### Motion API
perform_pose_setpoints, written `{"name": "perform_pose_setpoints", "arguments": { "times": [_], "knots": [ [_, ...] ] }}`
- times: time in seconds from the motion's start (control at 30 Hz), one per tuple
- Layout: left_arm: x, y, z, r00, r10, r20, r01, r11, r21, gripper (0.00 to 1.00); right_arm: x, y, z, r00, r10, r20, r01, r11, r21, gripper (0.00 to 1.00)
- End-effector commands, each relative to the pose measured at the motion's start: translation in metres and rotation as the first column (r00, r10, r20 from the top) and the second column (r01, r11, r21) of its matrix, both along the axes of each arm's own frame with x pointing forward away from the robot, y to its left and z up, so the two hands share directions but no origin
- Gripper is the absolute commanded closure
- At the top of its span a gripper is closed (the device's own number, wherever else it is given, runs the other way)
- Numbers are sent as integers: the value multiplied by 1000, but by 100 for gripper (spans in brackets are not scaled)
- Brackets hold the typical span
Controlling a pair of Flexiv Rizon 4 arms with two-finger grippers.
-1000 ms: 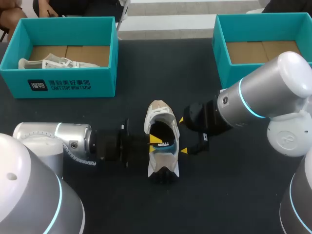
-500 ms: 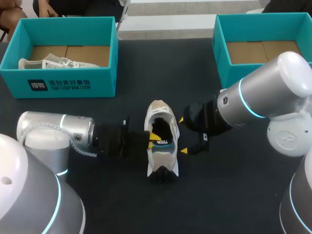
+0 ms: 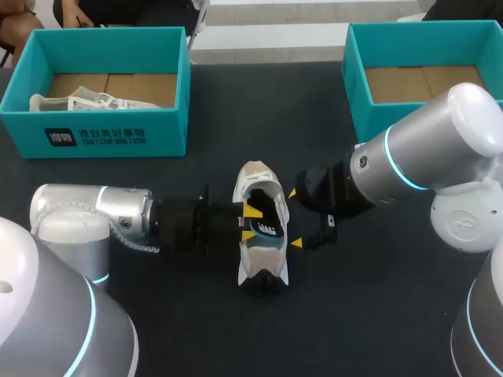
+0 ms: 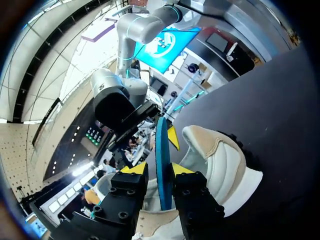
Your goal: Take the shoe out of the shoebox, open the shoe tongue, remove and reinsert the insole, then place the shoe into the shoebox
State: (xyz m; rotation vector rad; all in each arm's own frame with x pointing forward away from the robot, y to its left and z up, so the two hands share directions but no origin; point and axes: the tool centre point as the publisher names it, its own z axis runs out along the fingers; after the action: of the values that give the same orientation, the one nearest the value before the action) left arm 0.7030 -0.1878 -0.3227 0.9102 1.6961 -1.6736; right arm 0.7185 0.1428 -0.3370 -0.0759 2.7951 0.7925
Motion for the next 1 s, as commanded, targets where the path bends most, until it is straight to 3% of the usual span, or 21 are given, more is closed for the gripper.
{"name": "perform_pose_setpoints", "arguments": {
  "times": [0.03,0.2,0.27,0.33,0.37,0.5,0.8,1.0],
  "knots": [
    [-15,2,9,1000,1,10,-1,1000,2,72,-1,-1,0,1000,0,1,0,1000,2,0],
    [-22,-5,12,1000,-16,16,16,1000,-11,76,-1,-1,0,1000,0,1,0,1000,2,0],
    [-26,-8,13,999,-28,19,28,1000,-12,82,-1,-1,0,1000,0,1,0,1000,2,0],
    [-28,-11,12,999,-36,19,36,999,-12,97,-1,-1,0,1000,0,1,0,1000,2,0],
    [-29,-12,10,999,-44,18,44,999,-9,100,-1,-1,0,1000,0,1,0,1000,2,0],
    [-26,-12,1,999,-52,12,52,999,2,100,-1,-1,0,1000,0,1,0,1000,2,0],
    [1,-4,-27,996,-82,36,79,993,82,100,-1,-1,0,1000,0,1,0,1000,2,0],
    [2,1,-29,997,-68,40,65,994,83,100,-1,-1,0,1000,0,1,0,1000,2,0]
  ]
}}
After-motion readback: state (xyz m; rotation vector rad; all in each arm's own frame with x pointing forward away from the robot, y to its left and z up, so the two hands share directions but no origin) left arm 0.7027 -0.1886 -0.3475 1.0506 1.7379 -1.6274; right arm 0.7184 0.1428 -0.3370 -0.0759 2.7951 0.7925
